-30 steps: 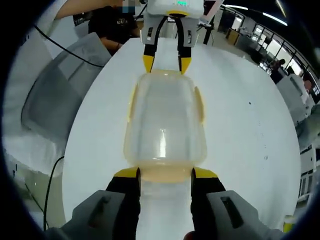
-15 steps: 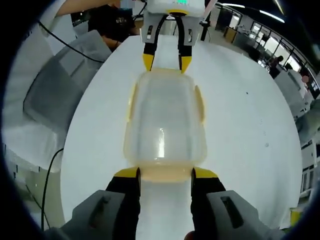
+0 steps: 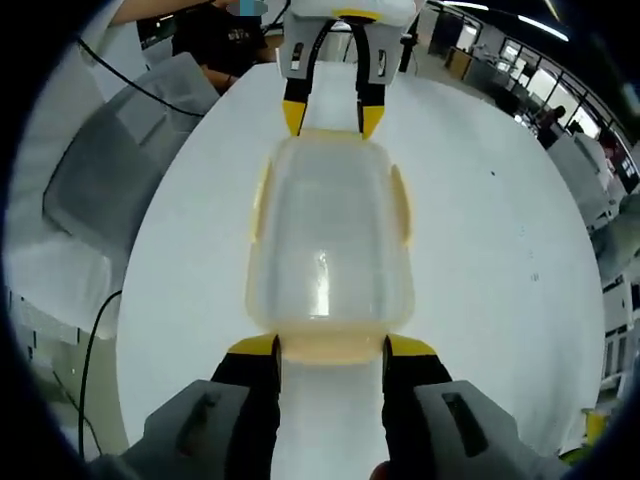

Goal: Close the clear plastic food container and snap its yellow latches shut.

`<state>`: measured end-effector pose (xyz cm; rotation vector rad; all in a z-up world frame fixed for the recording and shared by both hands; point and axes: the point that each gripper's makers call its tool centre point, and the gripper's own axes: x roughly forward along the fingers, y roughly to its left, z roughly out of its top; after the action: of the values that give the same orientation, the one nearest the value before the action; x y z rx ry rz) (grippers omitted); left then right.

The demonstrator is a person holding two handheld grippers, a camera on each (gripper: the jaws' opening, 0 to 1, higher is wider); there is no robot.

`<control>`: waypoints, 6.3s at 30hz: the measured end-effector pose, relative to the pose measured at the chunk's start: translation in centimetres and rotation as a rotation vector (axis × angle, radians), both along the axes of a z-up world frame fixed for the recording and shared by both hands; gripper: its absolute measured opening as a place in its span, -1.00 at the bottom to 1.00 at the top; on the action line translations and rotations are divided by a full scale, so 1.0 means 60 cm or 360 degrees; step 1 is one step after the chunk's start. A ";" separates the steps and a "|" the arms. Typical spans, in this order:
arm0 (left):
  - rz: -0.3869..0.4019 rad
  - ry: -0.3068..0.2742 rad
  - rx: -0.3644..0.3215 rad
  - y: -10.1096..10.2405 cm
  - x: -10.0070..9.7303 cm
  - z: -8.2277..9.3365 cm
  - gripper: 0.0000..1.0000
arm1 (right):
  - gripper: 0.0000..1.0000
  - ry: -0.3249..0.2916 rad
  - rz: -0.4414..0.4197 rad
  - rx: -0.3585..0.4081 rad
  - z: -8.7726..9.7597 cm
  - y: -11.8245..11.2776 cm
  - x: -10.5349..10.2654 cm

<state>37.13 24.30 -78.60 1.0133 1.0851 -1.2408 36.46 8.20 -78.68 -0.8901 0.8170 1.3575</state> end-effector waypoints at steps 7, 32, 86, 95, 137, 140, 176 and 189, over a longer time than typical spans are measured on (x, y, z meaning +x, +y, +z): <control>0.0009 0.0010 0.0028 0.009 -0.004 0.000 -0.35 | -0.28 -0.0005 0.0017 0.0007 -0.001 0.008 0.000; -0.0072 -0.0009 0.0049 0.001 -0.007 -0.011 -0.34 | -0.26 0.0062 -0.0021 0.0027 -0.005 -0.001 -0.014; 0.2007 0.0816 -0.0731 -0.022 -0.003 0.027 -0.25 | -0.45 0.1247 -0.1664 0.0600 0.031 0.011 -0.020; 0.1950 0.0757 -0.0593 -0.008 -0.010 0.004 -0.56 | -0.47 0.1159 -0.1571 0.0409 0.003 0.012 -0.029; 0.2002 0.0832 -0.0605 0.002 -0.017 -0.005 -0.81 | -0.55 0.1144 -0.1534 0.0311 -0.012 0.032 -0.023; 0.2039 0.0854 -0.0655 0.003 -0.017 -0.004 -0.82 | -0.55 0.1147 -0.1537 0.0309 -0.012 0.032 -0.017; 0.1821 0.0188 -0.1509 -0.059 0.029 0.097 -0.68 | -0.97 0.0689 -0.1357 0.0550 0.076 0.069 0.044; 0.1795 0.0231 -0.1356 -0.084 0.001 0.048 -1.00 | -1.00 0.0698 -0.1244 0.0571 0.043 0.133 0.047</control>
<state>37.17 19.25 -75.72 -0.3576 0.8551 -0.6673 39.27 16.15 -76.09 0.0467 1.0617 0.9442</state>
